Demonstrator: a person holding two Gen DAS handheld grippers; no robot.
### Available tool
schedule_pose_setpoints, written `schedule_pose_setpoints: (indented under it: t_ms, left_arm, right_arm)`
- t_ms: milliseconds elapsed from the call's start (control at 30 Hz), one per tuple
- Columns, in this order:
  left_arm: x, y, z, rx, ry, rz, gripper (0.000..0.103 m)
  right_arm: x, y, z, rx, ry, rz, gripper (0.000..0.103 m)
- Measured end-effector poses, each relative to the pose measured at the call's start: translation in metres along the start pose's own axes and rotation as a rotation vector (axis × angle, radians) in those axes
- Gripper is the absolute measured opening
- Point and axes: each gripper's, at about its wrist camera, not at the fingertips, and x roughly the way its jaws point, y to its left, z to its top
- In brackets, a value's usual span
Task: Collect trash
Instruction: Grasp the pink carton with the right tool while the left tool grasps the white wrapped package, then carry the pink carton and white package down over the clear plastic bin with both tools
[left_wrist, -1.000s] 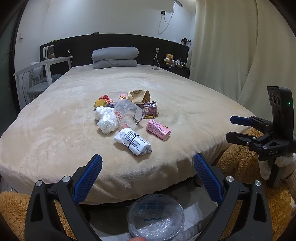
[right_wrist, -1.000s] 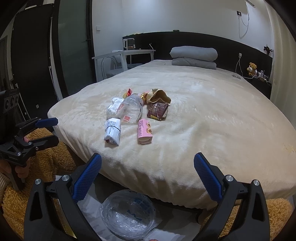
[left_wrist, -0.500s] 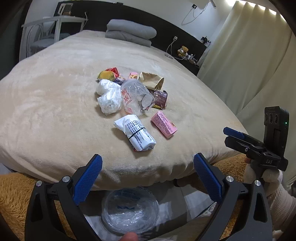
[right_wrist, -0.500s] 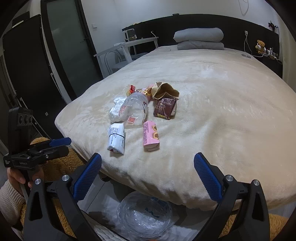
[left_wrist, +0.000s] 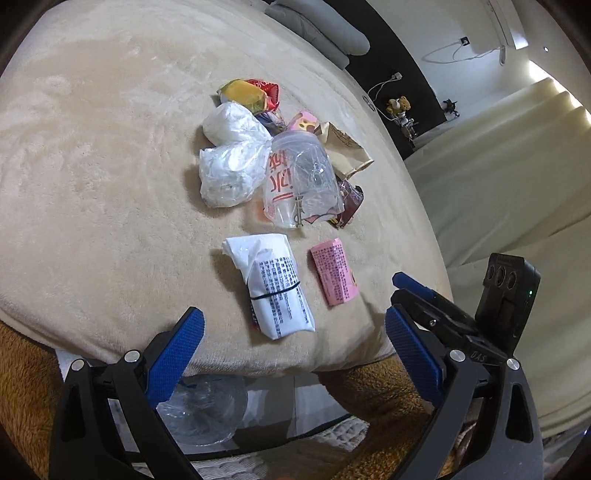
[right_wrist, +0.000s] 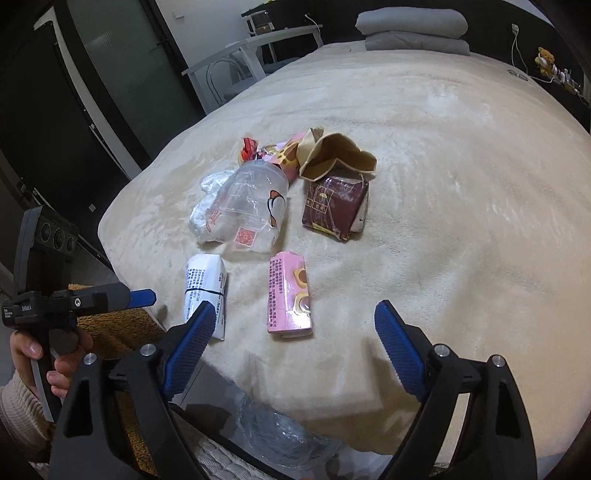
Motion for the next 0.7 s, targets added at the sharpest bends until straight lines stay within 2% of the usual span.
schedule_pose_setpoints:
  t_ms: [33, 67, 133, 200, 333, 400, 467, 533, 567, 700]
  left_arm:
    - [0.004, 0.001, 0.004, -0.016, 0.011, -0.010, 0.095]
    - [0.007, 0.002, 0.007, -0.032, 0.020, -0.024, 0.095]
    - [0.014, 0.002, 0.013, -0.047, 0.032, -0.037, 0.094]
    - [0.020, 0.001, 0.017, -0.045, 0.044, -0.029, 0.090]
    - [0.037, 0.003, 0.021, -0.066, 0.089, -0.034, 0.081]
    - [0.042, 0.001, 0.021, -0.059, 0.102, -0.022, 0.073]
    - [0.047, 0.002, 0.021, -0.064, 0.113, -0.014, 0.064]
    - [0.051, 0.004, 0.022, -0.066, 0.123, 0.017, 0.051]
    - [0.052, 0.006, 0.021, -0.064, 0.123, 0.030, 0.040]
    - [0.048, 0.005, 0.020, -0.044, 0.110, 0.032, 0.038]
  right_arm:
    - [0.005, 0.000, 0.002, -0.001, 0.013, 0.005, 0.086]
    - [0.009, 0.001, 0.004, -0.003, 0.022, 0.008, 0.079]
    - [0.017, 0.000, 0.009, -0.002, 0.048, 0.010, 0.073]
    - [0.026, -0.001, 0.013, -0.002, 0.069, 0.009, 0.073]
    - [0.042, 0.000, 0.014, -0.003, 0.130, 0.012, 0.063]
    - [0.047, 0.001, 0.014, -0.010, 0.146, 0.011, 0.052]
    - [0.052, 0.001, 0.014, -0.012, 0.162, -0.006, 0.037]
    - [0.055, 0.000, 0.013, -0.003, 0.175, 0.004, 0.033]
    - [0.056, 0.000, 0.013, 0.002, 0.175, 0.009, 0.033]
    - [0.054, -0.002, 0.014, 0.008, 0.162, 0.009, 0.033]
